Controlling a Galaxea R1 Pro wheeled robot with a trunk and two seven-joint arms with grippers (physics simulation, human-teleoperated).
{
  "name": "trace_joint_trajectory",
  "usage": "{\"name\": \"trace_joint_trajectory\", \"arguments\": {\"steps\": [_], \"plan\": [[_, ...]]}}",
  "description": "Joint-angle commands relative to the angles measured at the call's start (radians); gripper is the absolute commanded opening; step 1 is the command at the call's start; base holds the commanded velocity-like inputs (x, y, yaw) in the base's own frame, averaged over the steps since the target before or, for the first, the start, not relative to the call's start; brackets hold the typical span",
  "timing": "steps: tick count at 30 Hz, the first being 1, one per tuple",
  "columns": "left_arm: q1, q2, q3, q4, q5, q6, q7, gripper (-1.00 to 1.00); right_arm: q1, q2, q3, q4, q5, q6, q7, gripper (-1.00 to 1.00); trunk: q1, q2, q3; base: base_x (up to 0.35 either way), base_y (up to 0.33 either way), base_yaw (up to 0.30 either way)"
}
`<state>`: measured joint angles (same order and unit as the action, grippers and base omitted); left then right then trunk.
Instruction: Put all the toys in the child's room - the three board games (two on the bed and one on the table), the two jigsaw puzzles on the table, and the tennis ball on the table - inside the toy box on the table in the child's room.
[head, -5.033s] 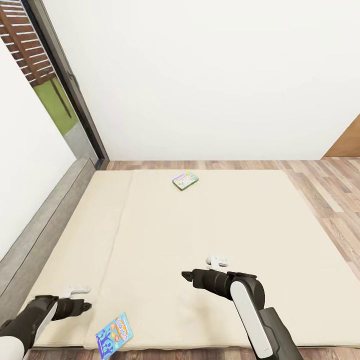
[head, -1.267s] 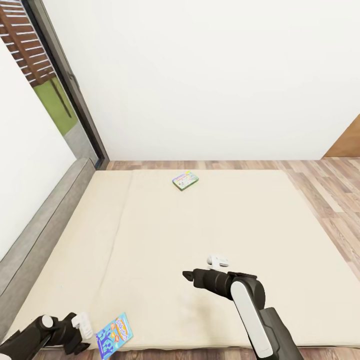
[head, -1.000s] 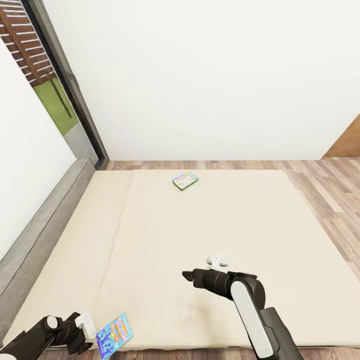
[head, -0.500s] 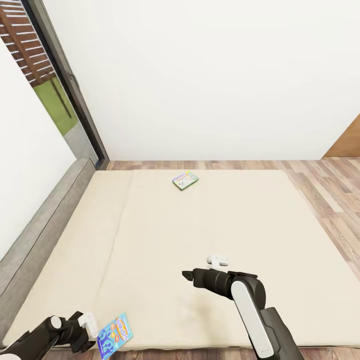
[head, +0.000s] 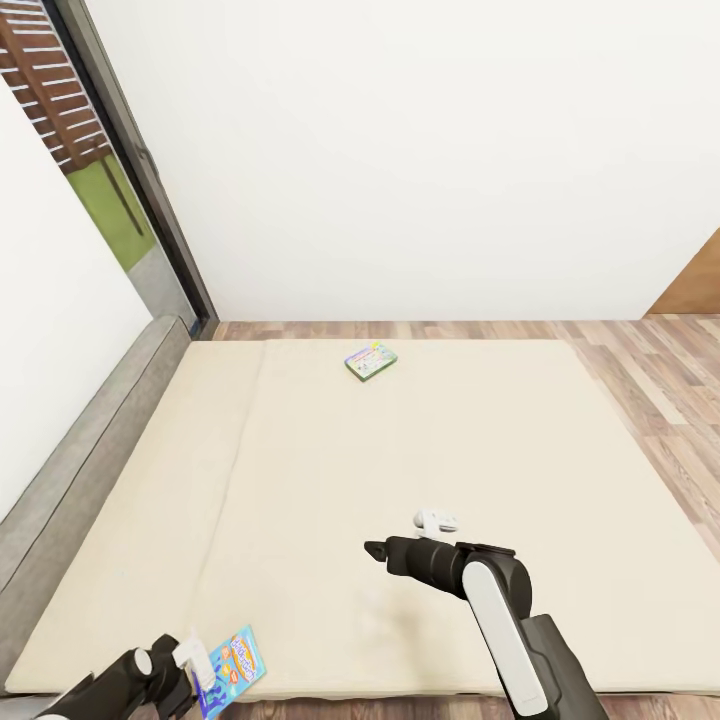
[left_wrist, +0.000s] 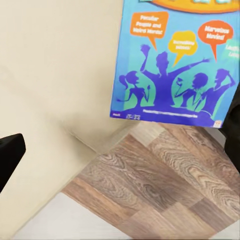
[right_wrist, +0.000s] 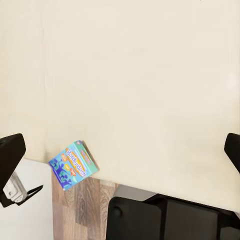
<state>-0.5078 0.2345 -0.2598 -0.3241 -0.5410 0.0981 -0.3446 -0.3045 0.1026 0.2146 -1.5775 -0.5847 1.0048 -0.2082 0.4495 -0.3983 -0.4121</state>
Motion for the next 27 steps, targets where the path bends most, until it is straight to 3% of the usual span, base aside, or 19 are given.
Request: {"name": "trace_joint_trajectory", "arguments": {"steps": [1,9,27], "plan": [[0.000,-0.001,-0.007,-0.001,-0.009,0.005,-0.003,1.00,-0.001,0.000,0.000,-0.001,-0.010,0.003,-0.010,1.00,0.001,-0.002,-0.002,0.000,0.000,0.000],[0.000,0.003,-0.032,0.004,-0.021,0.002,0.007,1.00,-0.001,0.000,0.000,-0.001,-0.010,0.003,-0.010,1.00,0.001,-0.002,-0.002,0.000,0.000,0.000],[0.000,0.018,-0.035,0.008,-0.022,0.000,0.010,1.00,-0.001,0.000,0.000,0.000,-0.010,0.003,-0.011,1.00,0.001,-0.002,-0.003,0.000,0.000,0.000]]}}
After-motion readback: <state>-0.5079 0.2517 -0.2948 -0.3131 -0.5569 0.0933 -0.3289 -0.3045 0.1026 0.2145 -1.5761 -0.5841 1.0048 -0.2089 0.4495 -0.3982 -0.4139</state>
